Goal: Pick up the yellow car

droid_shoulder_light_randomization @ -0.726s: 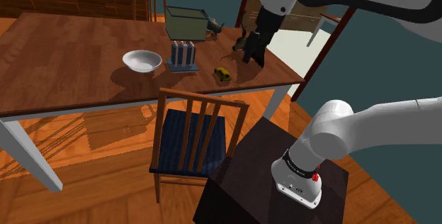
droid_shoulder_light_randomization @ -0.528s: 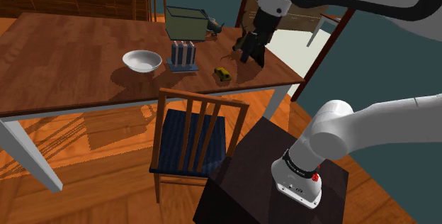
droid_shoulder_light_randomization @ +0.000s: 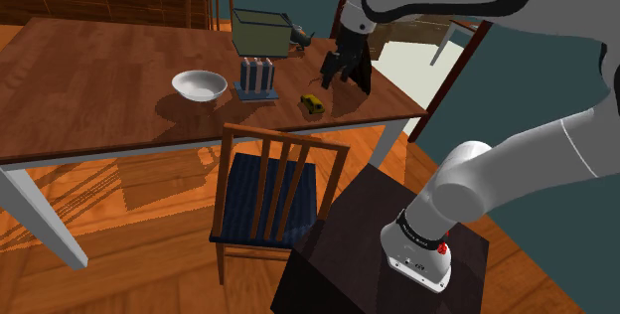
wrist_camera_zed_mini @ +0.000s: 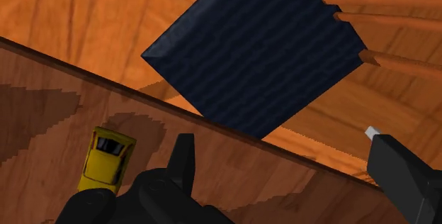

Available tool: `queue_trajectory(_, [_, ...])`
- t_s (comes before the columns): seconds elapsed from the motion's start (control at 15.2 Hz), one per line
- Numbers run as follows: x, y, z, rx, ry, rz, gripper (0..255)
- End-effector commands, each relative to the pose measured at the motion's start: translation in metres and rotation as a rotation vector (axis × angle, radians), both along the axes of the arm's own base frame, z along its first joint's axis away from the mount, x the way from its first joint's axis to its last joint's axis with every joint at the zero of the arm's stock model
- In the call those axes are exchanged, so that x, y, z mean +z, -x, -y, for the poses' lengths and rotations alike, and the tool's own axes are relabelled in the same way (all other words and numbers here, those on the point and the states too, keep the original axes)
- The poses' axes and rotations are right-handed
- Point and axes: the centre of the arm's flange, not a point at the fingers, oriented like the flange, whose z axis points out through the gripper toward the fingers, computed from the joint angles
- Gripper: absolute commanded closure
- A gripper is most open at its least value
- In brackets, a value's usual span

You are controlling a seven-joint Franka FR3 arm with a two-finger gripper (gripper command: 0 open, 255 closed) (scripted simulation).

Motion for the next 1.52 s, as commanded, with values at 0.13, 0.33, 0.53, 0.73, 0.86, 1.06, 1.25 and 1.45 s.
queue_trajectory(0.13, [-0.032, -0.031, 0.034, -0.033, -0.006, -0.013, 0])
queue_trajectory(0.33, [-0.055, -0.055, 0.058, -0.058, -0.011, -0.023, 0])
queue_trajectory(0.53, [-0.078, -0.078, 0.083, -0.083, -0.017, -0.033, 0])
queue_trajectory(0.73, [-0.102, -0.1, 0.108, -0.108, -0.022, -0.043, 0])
queue_trajectory(0.86, [-0.118, -0.114, 0.124, -0.124, -0.025, -0.05, 0])
queue_trajectory(1.06, [-0.142, -0.135, 0.15, -0.149, -0.031, -0.06, 0])
queue_trajectory(1.25, [-0.166, -0.155, 0.176, -0.174, -0.036, -0.071, 0])
queue_trajectory(1.45, [-0.191, -0.174, 0.202, -0.198, -0.041, -0.081, 0])
